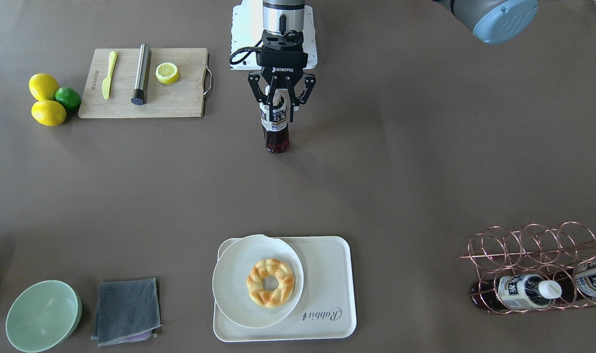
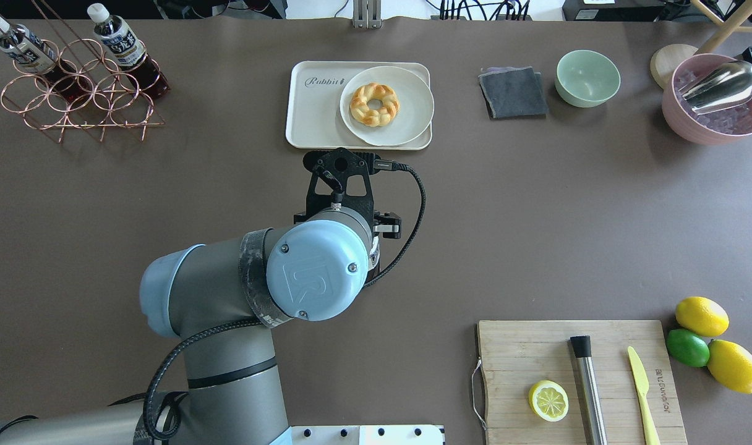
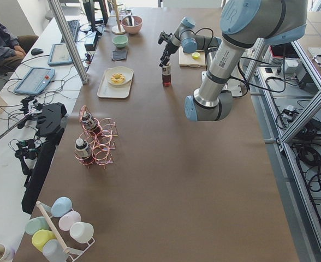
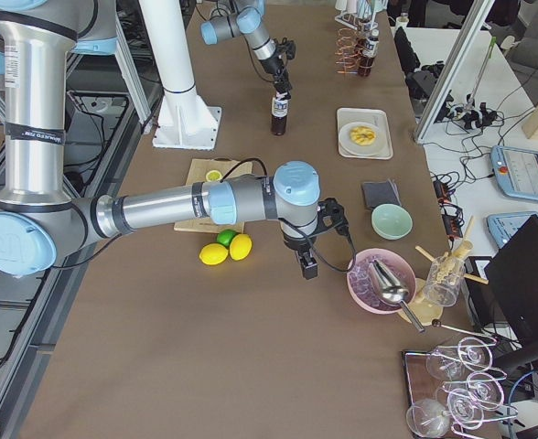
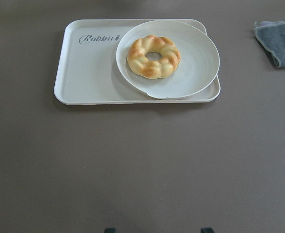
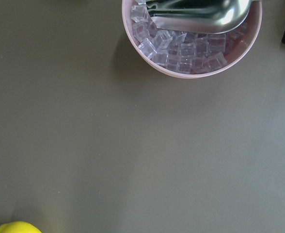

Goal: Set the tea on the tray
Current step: 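Lift the tea bottle out of the rack and set it upright on the table, then withdraw the left gripper toward the rack while the right gripper reaches for the bottle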

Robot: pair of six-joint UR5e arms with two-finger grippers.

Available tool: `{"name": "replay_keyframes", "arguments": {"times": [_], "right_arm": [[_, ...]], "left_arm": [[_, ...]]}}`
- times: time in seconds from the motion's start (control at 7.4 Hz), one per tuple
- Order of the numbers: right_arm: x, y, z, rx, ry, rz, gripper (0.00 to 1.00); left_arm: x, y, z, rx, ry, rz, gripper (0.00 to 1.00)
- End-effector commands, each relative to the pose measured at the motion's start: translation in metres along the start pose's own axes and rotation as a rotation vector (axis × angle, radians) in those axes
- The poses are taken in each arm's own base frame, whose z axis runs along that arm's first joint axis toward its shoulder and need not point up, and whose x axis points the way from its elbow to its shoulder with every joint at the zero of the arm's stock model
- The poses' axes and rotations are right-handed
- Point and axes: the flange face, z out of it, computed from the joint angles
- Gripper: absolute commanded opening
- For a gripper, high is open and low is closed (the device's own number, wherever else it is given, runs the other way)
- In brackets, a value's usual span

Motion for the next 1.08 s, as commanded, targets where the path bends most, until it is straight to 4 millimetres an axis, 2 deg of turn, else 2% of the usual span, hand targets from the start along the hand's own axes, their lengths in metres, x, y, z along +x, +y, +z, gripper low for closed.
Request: {"name": "replay_keyframes", "arguments": {"times": [0.0, 0.14, 0.27, 0.41, 0.54, 0.68, 0.81, 0.95], "right_arm": [[-0.076, -0.062, -0.027, 0.068, -0.085, 0.134, 1.0], [-0.131, -0.095, -0.028, 0.068, -0.114, 0.176, 1.0], [-0.186, -0.123, -0.024, 0.054, -0.153, 0.253, 1.0], [-0.25, -0.145, -0.022, 0.049, -0.176, 0.292, 1.0], [-0.319, -0.169, -0.015, 0.055, -0.18, 0.352, 1.0], [-0.4, -0.182, -0.003, 0.051, -0.203, 0.406, 1.0], [-0.485, -0.184, 0.014, 0.077, -0.205, 0.452, 1.0], [-0.549, -0.171, 0.036, 0.097, -0.194, 0.489, 1.0]], "left_arm": [[-0.007, -0.014, -0.028, 0.017, 0.052, -0.016, 0.96], [-0.024, -0.018, -0.042, 0.015, 0.074, -0.022, 0.96], [-0.053, -0.035, -0.055, -0.018, 0.099, -0.024, 0.97], [-0.09, -0.056, -0.07, -0.024, 0.111, -0.014, 0.97], [-0.127, -0.066, -0.083, -0.052, 0.123, 0.024, 0.97], [-0.166, -0.073, -0.088, -0.078, 0.108, 0.037, 0.97], [-0.197, -0.088, -0.091, -0.09, 0.095, 0.087, 0.97], [-0.228, -0.104, -0.091, -0.122, 0.085, 0.105, 0.97]]}}
